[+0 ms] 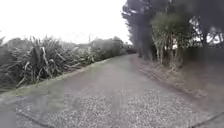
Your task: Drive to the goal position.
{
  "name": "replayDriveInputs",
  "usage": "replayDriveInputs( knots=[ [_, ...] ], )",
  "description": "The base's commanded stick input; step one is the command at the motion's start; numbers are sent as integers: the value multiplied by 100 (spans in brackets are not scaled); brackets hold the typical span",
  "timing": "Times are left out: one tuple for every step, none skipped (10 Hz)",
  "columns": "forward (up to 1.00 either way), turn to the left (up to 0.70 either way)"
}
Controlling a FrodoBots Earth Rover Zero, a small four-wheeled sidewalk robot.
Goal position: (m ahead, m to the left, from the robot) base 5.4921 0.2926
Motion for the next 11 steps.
replayDriveInputs(
  knots=[
    [85, 0],
    [85, 0],
    [85, 0],
    [85, 0],
    [85, 0],
    [85, 0],
    [85, 0],
    [85, -34],
    [85, -34],
    [85, -34],
    [85, 0]
  ],
)
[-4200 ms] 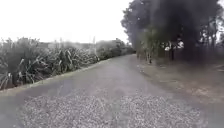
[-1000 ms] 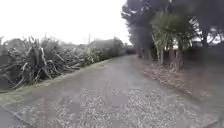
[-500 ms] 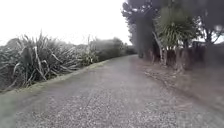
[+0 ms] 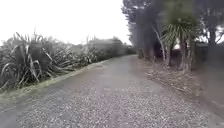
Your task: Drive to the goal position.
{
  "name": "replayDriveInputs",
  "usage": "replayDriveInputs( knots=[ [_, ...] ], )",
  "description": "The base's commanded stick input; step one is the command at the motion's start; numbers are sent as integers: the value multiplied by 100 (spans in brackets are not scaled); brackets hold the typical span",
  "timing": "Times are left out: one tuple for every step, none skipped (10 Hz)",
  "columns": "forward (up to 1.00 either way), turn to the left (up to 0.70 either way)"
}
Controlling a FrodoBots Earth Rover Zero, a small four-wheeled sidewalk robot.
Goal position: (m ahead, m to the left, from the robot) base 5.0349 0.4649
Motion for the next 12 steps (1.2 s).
replayDriveInputs(
  knots=[
    [85, 0],
    [85, 0],
    [85, 5],
    [85, 1],
    [85, 0],
    [85, 0],
    [85, 0],
    [85, 0],
    [85, 0],
    [85, 0],
    [85, 0],
    [85, 0]
  ],
)
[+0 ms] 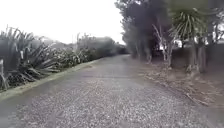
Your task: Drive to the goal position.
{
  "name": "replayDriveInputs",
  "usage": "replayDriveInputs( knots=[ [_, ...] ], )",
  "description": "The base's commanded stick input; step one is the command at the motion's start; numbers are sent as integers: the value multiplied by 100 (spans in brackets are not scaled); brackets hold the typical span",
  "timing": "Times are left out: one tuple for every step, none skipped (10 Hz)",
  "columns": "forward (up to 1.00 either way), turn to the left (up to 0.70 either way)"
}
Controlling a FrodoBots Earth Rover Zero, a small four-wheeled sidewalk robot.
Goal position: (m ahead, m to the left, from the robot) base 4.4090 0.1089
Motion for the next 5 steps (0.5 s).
replayDriveInputs(
  knots=[
    [85, 0],
    [85, 0],
    [85, 0],
    [85, 0],
    [85, 0]
  ],
)
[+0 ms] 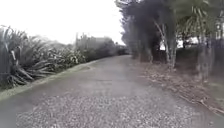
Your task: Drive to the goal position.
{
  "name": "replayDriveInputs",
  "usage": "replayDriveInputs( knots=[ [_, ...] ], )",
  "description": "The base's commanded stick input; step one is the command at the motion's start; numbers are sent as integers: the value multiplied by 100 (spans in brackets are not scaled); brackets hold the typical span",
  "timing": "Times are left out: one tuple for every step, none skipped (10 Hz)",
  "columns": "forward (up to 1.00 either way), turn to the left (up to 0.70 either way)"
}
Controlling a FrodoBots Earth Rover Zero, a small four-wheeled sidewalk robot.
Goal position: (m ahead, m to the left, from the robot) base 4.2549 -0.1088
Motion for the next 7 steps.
replayDriveInputs(
  knots=[
    [85, 0],
    [85, 0],
    [85, 0],
    [85, 0],
    [85, 0],
    [85, 0],
    [85, 1]
  ],
)
